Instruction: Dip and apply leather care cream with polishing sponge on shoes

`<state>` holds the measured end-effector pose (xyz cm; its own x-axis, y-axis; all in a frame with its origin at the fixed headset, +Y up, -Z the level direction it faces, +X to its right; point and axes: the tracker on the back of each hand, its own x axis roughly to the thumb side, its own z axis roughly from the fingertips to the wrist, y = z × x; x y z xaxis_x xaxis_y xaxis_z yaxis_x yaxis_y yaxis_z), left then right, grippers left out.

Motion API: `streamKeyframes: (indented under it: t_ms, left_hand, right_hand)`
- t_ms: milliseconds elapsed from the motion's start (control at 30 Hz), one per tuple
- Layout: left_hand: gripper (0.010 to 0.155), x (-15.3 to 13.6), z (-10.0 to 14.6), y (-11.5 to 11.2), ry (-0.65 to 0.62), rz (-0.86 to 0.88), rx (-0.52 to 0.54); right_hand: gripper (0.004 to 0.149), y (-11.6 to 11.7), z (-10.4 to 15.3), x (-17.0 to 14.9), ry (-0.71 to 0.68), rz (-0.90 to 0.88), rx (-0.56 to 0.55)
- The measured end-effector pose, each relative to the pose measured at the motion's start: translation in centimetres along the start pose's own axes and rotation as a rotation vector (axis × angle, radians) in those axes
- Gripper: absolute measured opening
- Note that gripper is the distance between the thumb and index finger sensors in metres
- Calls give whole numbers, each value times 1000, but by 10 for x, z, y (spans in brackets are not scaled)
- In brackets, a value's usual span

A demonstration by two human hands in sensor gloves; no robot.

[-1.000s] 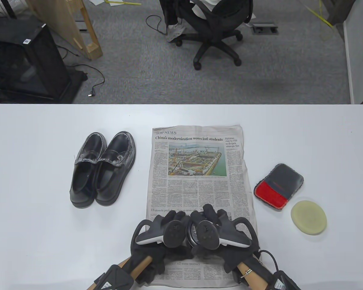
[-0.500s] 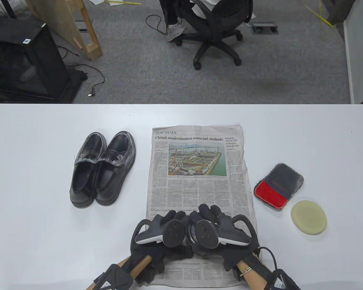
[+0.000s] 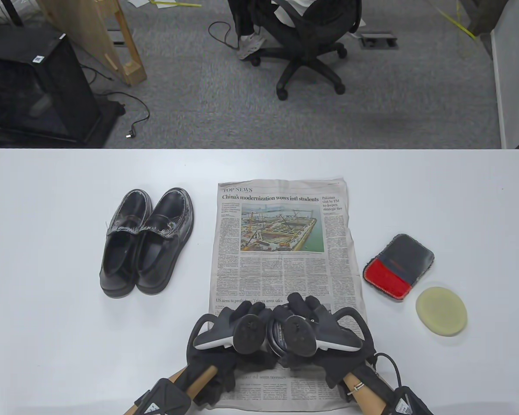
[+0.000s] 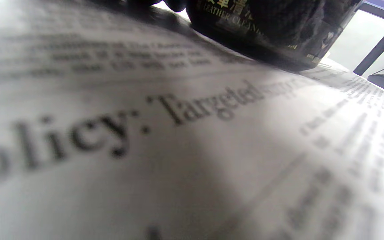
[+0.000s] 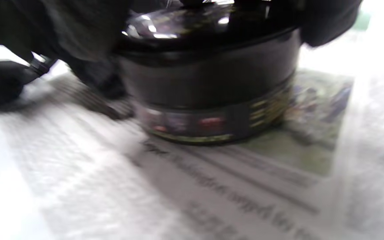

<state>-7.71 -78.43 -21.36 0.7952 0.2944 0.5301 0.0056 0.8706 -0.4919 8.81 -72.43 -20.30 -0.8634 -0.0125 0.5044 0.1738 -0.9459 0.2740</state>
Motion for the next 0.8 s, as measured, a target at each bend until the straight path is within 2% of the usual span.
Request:
streamKeyframes:
  t_ms: [133,200,267,300,400,567,633,800]
  left_hand:
    - [100,0,0,0,9,3,6]
    - [100,-1,0,1,12,10,10]
    - [97,-2,0,1,17,6,10]
    - [96,-1,0,1,16,2,8]
    - [96,-2,0,1,18,-2,5]
    - [95,-2,-1,1,25,-9,5]
    - [96,0,-1,2,34,-13,13]
    - [94,-1,-1,2,37,-5,16]
  right_hand:
    - [104,6,-2,13,103,167,-92]
    - [104,5,-1,17,112,225,-90]
    - [100,1,0,13,93,159,-20]
    - [102,0,0,9,31,52,36]
    - [99,-4,4,1,-52,-48,30]
    - [100,1,4,9,23,63,-25]
    - [102,2,3,18,67,164,-61]
    - [102,3,-1,26,133,195,-54]
